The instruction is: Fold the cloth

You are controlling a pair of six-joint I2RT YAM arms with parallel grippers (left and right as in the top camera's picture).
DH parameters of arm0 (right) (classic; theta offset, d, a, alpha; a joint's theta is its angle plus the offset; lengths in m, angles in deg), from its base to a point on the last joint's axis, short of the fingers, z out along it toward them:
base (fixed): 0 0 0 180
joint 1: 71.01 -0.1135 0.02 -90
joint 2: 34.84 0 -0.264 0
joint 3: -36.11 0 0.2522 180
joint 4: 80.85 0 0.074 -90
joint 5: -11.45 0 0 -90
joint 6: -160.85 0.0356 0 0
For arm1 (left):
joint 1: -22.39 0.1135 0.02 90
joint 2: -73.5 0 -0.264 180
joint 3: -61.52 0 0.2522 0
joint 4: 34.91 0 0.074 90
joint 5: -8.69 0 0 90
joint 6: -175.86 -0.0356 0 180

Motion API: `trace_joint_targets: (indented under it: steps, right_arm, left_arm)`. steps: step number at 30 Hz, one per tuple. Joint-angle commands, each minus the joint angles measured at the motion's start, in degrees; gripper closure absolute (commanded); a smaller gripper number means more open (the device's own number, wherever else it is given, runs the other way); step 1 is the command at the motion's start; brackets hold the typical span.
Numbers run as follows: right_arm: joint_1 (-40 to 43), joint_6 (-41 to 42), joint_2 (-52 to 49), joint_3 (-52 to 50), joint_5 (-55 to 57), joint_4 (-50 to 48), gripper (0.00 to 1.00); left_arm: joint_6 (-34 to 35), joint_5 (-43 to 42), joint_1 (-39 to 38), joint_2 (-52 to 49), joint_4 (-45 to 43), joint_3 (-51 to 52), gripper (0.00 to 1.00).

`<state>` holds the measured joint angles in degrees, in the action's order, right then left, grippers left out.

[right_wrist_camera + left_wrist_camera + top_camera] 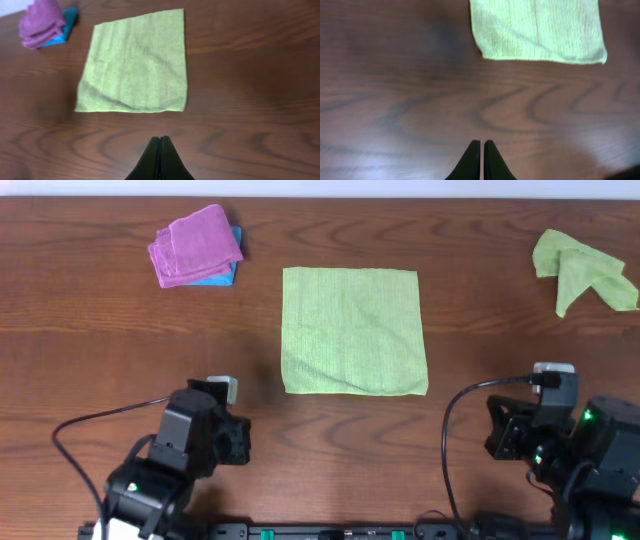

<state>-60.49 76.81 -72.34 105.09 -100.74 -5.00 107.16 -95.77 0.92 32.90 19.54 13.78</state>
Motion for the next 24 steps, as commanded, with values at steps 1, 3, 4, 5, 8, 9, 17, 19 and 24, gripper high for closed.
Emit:
trace_joint_targets:
  steps: [1, 3, 4, 5, 8, 9, 17, 19, 24]
  right_arm:
    - [-0.6, 2.1, 0.0, -2.2, -4.1, -0.3, 0.99]
    - [-0.3, 2.1, 0.0, -5.0, -5.8, -2.0, 0.98]
    - [0.1, 2.2, -0.2, -7.7, -9.0, -4.4, 0.98]
    - [0.7, 2.9, -0.4, -9.8, -11.6, -6.6, 0.99]
    - [3.6, 5.4, -1.9, -15.9, -18.2, -12.5, 0.99]
    - [4.9, 5.4, -2.6, -17.4, -20.4, -13.6, 0.99]
    - [18.8, -4.0, -6.3, -20.0, -34.7, -10.3, 0.99]
    - [18.7, -6.4, -6.3, -20.0, -34.9, -8.4, 0.99]
    - [19.0, -12.9, -5.4, -21.6, -34.9, -4.1, 0.98]
  left_arm:
    - [2.1, -3.3, 0.1, -1.6, -6.0, 3.4, 0.94]
    - [2.4, -3.4, 0.1, -3.5, -10.5, 4.7, 0.94]
    - [2.4, -3.4, 0.1, -5.2, -12.5, 5.0, 0.94]
    - [2.5, -3.4, 0.2, -6.8, -14.1, 5.0, 0.94]
    - [2.6, -5.3, 0.6, -11.7, -18.2, 5.0, 0.94]
    - [2.5, -7.0, 1.3, -13.6, -19.8, 5.0, 0.94]
    - [-6.0, -23.1, 17.5, -18.9, -22.0, 5.0, 0.94]
    - [-9.5, -26.3, 23.1, -18.9, -19.1, 5.0, 0.94]
    - [-20.2, -29.5, 29.1, -18.9, -12.1, 6.3, 0.94]
